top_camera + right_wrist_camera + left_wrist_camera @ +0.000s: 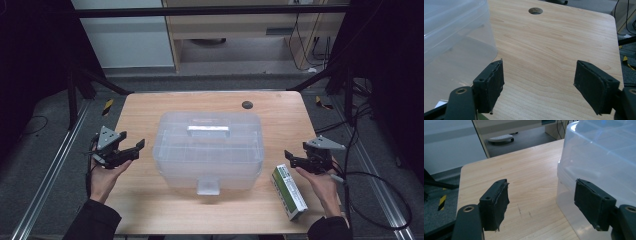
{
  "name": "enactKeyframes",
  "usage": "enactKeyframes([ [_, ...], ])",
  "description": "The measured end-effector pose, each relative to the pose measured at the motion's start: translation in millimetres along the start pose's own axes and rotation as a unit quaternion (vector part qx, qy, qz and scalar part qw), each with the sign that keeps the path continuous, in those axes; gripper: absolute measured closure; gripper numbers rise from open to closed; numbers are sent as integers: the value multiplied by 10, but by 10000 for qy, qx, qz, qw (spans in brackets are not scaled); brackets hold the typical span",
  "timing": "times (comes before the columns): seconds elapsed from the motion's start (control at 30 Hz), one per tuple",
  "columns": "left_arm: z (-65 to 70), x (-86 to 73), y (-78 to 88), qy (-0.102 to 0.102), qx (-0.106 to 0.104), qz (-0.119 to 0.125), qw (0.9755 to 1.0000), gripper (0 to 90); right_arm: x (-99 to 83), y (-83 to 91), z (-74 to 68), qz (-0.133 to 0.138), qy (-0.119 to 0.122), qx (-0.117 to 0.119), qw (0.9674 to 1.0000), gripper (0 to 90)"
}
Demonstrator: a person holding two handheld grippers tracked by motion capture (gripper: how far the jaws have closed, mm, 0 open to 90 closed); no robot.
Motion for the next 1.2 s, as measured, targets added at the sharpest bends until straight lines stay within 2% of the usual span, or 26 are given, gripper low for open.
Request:
enactKeyframes([
  [0.37,48,170,181,-128,-108,125,9998,264,15,19,1,13,14,26,10000,229],
  [0.4,58,191,186,-211,-120,111,9996,264,10,17,0,-21,44,24,10000,228],
  [0.43,58,191,186,-211,-120,111,9996,264,10,17,0,-21,44,24,10000,228],
  [0.47,65,225,199,-345,-168,65,9992,263,12,19,3,-27,60,9,10000,227],
  [0.53,63,253,216,-407,-203,61,9989,263,11,22,6,-32,40,2,10000,227],
  [0.77,72,341,265,-479,-333,71,9983,264,9,36,6,-54,73,33,10000,229],
  [0.83,87,403,279,-586,-371,92,9976,265,13,46,1,-44,66,66,9999,234],
  [0.87,111,470,282,-702,-393,84,9967,265,11,45,-1,-55,80,66,9999,235],
  [0.9,111,470,282,-702,-393,84,9967,265,11,45,-1,-55,80,66,9999,235],
  [0.93,132,525,282,-811,-429,73,9958,266,7,40,-6,-86,103,82,9999,238],
  [1.1,185,639,262,-954,-512,33,9941,268,6,35,-22,-107,161,116,9997,244],
  [1.2,223,705,240,-1136,-552,-31,9920,269,8,32,-27,-123,191,139,9996,246],
])
Point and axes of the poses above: each handheld gripper's, and its own axes: y roughly backward along the jaws, x roughly out of its top, z roughly to its right, the point moved 6 cm from there along -y, roughly forward along the jaws, and after that the axes turned 5 degrees about -z, right-handed, at the moved point
